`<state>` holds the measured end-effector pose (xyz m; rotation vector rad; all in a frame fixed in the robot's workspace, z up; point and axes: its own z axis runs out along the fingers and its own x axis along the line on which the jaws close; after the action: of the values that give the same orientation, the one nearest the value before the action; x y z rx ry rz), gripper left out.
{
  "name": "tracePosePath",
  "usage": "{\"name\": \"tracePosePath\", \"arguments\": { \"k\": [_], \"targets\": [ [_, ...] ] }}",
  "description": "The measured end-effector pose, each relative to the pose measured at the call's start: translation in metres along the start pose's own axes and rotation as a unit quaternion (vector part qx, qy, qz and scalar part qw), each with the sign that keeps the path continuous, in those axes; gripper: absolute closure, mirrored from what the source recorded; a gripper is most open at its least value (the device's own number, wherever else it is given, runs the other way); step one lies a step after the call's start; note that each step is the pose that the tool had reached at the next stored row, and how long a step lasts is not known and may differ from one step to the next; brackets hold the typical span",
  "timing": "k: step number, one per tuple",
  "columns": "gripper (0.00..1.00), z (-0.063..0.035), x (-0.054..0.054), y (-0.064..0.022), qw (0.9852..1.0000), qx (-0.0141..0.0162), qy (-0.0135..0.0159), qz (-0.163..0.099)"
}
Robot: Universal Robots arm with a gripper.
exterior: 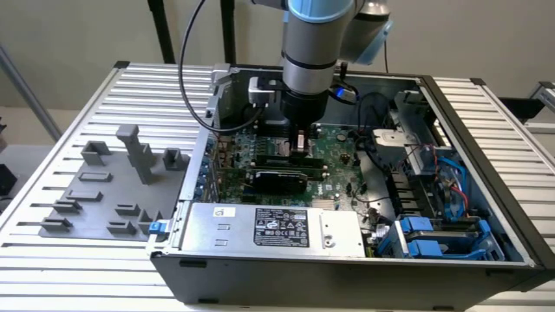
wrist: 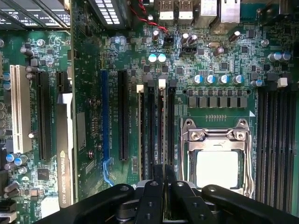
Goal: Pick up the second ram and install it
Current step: 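Insert the second ram into the second slot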
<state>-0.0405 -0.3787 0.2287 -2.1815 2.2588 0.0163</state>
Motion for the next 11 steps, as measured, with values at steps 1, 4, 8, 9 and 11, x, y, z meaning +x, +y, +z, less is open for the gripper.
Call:
{"name": "tracePosePath", "arguments": {
  "k": [1, 4, 8, 9, 11],
  "targets": [
    [1.00, 0.0000, 0.0000, 0.0000, 1.0000, 0.0000, 0.0000, 0.000],
    [1.00, 0.0001, 0.0000, 0.0000, 1.0000, 0.0000, 0.0000, -0.002],
    [1.00, -0.0004, 0.0000, 0.0000, 1.0000, 0.0000, -0.0001, -0.005],
    [1.00, -0.0006, 0.0000, 0.0000, 1.0000, 0.0000, 0.0000, -0.006],
    [1.00, -0.0008, 0.0000, 0.0000, 1.0000, 0.0000, 0.0000, -0.007]
  ]
}}
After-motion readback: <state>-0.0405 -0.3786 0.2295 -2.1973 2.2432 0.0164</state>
